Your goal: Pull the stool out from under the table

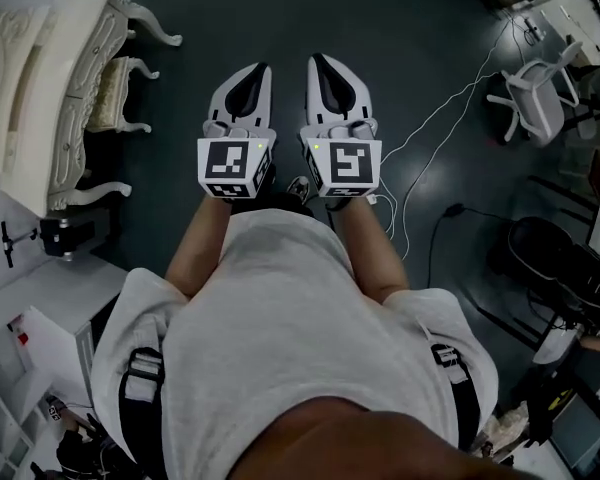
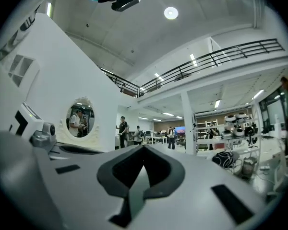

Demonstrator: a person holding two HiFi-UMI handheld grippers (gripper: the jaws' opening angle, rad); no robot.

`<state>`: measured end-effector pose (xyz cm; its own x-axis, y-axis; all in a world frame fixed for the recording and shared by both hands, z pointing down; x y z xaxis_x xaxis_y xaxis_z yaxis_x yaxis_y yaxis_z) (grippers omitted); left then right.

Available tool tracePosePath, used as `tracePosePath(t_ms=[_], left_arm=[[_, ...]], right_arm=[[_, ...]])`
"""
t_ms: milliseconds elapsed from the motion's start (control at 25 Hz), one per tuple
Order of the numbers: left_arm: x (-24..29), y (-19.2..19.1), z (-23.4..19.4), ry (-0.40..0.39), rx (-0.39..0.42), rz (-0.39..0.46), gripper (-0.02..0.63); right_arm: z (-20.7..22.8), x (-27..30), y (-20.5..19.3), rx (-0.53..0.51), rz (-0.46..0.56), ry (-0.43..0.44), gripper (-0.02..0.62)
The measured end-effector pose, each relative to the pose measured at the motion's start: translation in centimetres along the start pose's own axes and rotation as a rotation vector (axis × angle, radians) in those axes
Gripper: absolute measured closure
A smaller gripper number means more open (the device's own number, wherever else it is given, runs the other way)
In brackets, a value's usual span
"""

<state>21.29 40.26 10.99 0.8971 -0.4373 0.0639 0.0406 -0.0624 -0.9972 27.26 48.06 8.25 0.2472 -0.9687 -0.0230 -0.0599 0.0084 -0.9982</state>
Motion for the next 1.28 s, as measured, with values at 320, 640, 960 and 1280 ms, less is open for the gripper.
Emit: tracePosePath(t_ms=[320,640,960,1280], left_arm=[[4.0,-1.2,-8.2,0.156,-0.057,-0.018,0.6],[6.8,-2.0,-22.2,0.352,-0.104,-0.016,0.599],[6.1,-2.2,-34.4,0.522,-0.144,0.006,0.6],[1.8,-4.0,-42.2,0.692,-0.194,0.006,0.599]], right_arm=[[-1.6,9.3,-2.2,-0.06,-0.128,0.179,0.583],[-8.7,23.6,-2.6,-0.129,-0.17,0.419,0.583],[-17.4,34.3,-2.9,-0.206,-0.182,0.597,0.583],[-25.7,38.8,-4.3,-0.228,-0.204,0.776,0.583]])
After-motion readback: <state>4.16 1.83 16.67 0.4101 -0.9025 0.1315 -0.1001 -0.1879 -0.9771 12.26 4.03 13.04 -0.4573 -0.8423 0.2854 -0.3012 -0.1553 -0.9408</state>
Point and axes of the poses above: the fingertips, and each gripper's own axes: x forward along the fingers, z to its right, y out of its top, the point moved 3 cm from there along -x, backward along the fingers, and after that the axes turned 13 degrees about y, right-handed, at the moved point
